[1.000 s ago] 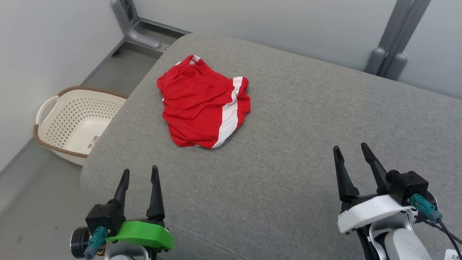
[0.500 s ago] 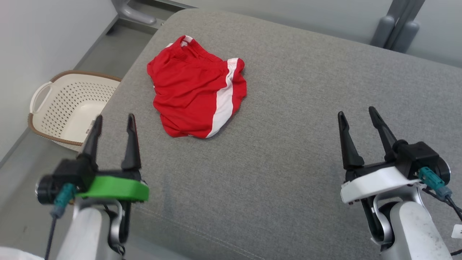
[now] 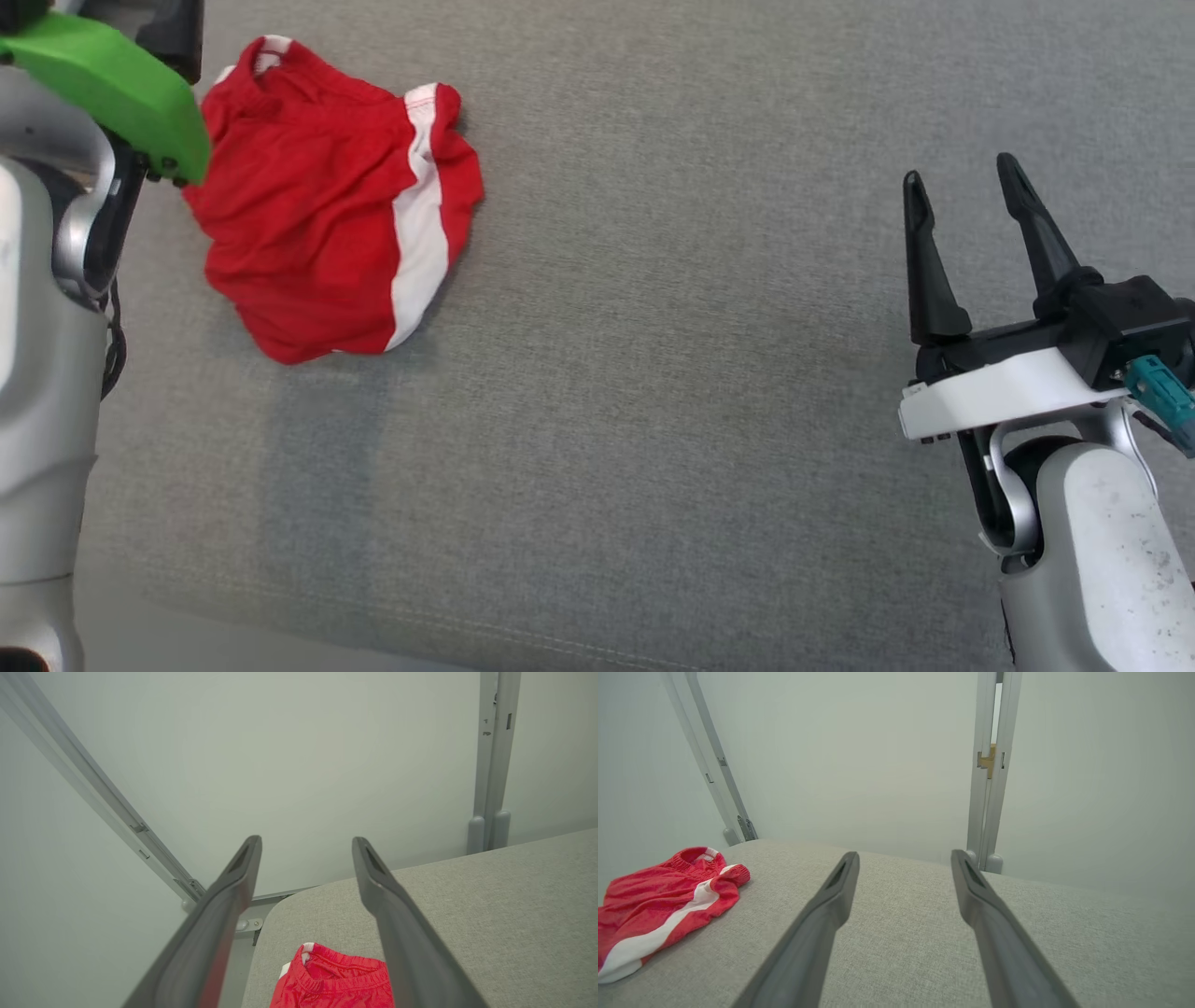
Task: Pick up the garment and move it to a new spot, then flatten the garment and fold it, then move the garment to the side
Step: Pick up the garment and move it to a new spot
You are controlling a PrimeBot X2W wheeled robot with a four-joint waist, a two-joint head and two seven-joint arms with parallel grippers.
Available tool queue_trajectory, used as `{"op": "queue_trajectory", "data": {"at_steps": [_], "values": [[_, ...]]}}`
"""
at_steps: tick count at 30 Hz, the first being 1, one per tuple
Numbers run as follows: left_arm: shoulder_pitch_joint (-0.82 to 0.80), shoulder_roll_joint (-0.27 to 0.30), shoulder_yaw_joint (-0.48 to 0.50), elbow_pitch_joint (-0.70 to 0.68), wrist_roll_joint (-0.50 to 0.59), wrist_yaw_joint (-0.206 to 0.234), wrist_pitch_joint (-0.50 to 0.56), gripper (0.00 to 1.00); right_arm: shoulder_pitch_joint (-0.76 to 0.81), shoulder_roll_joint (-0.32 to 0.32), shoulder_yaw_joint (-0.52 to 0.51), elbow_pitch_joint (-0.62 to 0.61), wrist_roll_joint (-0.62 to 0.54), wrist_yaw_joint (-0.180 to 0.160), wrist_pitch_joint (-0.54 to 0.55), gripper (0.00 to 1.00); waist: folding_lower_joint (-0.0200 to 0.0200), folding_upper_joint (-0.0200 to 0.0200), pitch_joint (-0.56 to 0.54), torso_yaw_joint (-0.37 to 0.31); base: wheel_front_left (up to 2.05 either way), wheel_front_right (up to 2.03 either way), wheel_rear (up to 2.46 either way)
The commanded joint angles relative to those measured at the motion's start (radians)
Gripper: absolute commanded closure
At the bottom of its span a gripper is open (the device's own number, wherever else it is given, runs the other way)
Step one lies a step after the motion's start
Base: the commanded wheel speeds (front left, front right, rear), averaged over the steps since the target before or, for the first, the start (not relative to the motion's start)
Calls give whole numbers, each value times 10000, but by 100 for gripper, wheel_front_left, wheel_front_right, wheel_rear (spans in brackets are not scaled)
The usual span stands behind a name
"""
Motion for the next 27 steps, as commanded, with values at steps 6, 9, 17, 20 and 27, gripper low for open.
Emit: {"op": "queue_trajectory", "data": {"at_steps": [6,9,17,20,27], "values": [[-734,429,-1247,1252,-2096,-23,1968,0,-305,-32,-187,-346,-196,-17,-37,0,0,0,1777,-1801,0,0,0],[-714,635,-1590,1602,-3005,-25,2563,0,-342,-30,-295,-509,-267,-15,-52,0,0,0,1972,-1991,0,0,0],[-363,1056,-2100,2835,-3971,-12,3912,0,-224,-32,-396,-633,-262,-15,-107,0,0,0,2095,-2194,0,0,0],[-309,1150,-2258,3318,-3943,123,4439,6,-194,-30,-392,-537,-198,-15,-160,0,0,0,2001,-2205,0,0,0],[-232,1069,-2243,3533,-3944,112,3896,100,-169,-32,-355,-352,-65,-15,-276,0,0,0,1699,-2175,0,0,0]]}}
